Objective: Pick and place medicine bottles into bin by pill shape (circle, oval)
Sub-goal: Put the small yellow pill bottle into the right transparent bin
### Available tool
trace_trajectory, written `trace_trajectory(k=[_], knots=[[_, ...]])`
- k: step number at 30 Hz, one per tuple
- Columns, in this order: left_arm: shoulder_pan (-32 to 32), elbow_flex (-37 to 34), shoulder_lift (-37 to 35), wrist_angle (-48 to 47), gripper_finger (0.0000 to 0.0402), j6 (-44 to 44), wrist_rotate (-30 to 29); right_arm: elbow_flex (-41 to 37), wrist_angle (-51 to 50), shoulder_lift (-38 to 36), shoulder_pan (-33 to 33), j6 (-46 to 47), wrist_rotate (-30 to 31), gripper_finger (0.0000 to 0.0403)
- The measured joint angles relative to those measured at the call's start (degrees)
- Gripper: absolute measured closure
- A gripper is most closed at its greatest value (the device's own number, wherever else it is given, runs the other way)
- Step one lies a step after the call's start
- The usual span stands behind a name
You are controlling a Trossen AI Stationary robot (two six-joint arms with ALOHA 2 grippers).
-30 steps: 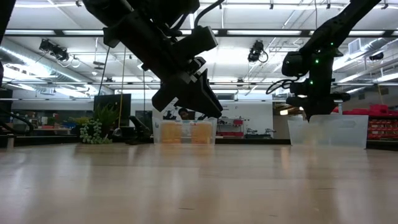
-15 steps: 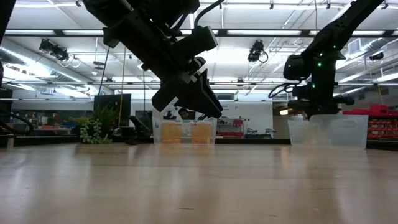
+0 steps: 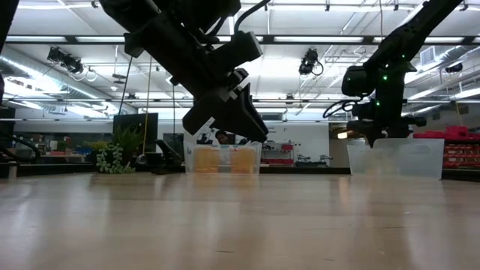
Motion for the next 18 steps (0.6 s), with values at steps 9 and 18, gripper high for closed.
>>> trace_trajectory(k=[9,18], knots=[[1.1,0.0,-0.9,-1.3,0.0298,5.9,0.0,3.0,-0.9,-2.4,0.1,-2.9,1.6,0.0174],[2.1,0.0,-5.0,-6.5,0.0318,3.6,8.5,3.5,-1.5,-12.5,8.9,-4.2,4.7,0.0173]])
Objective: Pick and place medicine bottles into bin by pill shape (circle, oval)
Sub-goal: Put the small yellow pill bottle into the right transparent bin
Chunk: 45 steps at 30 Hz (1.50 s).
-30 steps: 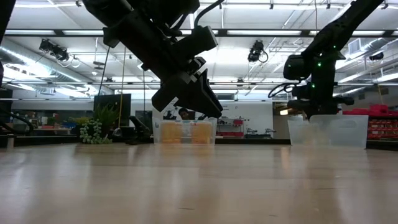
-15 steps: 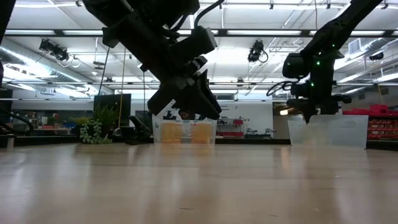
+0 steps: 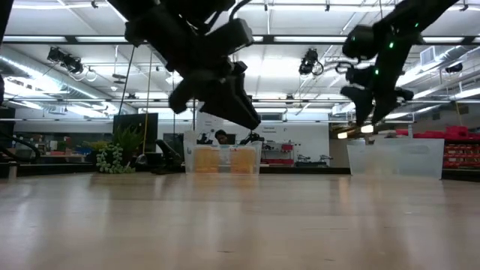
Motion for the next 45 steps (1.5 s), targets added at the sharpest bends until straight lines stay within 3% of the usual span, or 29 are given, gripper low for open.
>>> trace_trajectory(k=[9,13,18,24,29,33,41,45], knots=[[-5.2,0.0,-3.1,-8.9,0.0308,-0.1,2.2,0.0,2.6,-5.7,19.9,-0.9,0.0,0.0173],[-7.9,0.0,-5.0,-11.4,0.0312,-1.5,7.7,0.0,4.3,-5.5,27.9,-0.4,0.9,0.0173],[-11.5,0.5,-7.1,-16.9,0.0322,-13.1,8.9,0.0,4.4,-5.3,36.8,0.8,5.9,0.0173],[-15.6,7.5,-7.4,-35.5,0.0306,-32.0,8.6,0.0,4.9,-5.3,45.2,1.3,10.4,0.0173],[-19.2,12.1,-7.3,-55.2,0.0279,-46.6,9.3,0.0,5.6,-5.4,48.1,-0.3,12.6,0.0173],[-22.8,12.2,-7.3,-64.5,0.027,-57.2,12.3,0.0,5.6,-5.5,48.2,-0.5,12.6,0.0173],[-34.7,12.2,-7.2,-64.7,0.0271,-68.9,14.3,0.0,5.6,-5.5,48.1,-1.7,12.7,0.0173],[-39.3,12.2,-5.9,-62.3,0.0245,-75.4,12.9,0.0,5.6,-5.5,48.1,-1.6,12.7,0.0173]])
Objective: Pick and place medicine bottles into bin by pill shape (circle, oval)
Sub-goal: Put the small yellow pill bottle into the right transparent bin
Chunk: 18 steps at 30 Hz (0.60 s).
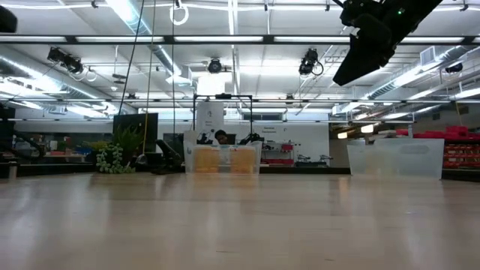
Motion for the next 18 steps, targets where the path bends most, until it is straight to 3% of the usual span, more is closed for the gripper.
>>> trace_trajectory(k=[10,18], knots=[[-3.8,0.0,7.6,7.2,0.0145,-2.6,2.0,0.0,0.9,0.0,0.0,0.6,0.0,0.0173],[-3.9,0.0,9.6,13.8,0.0131,-2.6,2.2,0.0,0.9,0.0,0.0,0.6,0.3,0.0173]])
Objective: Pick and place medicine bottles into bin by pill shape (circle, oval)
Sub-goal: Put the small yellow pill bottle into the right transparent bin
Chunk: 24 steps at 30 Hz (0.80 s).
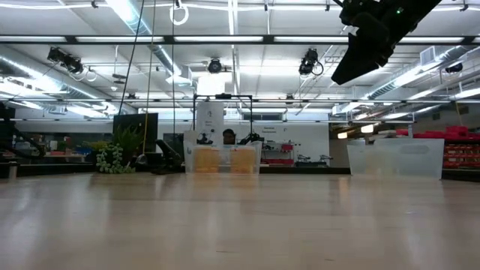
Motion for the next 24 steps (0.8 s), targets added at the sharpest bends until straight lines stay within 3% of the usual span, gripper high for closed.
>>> trace_trajectory(k=[13,24], knots=[[0.6,0.0,0.0,5.2,0.0177,0.1,-0.1,0.0,0.0,0.0,0.0,0.2,0.5,0.0173],[1.8,0.0,0.0,5.2,0.0186,0.0,-1.2,0.0,0.0,0.0,0.0,0.2,0.5,0.0173]])
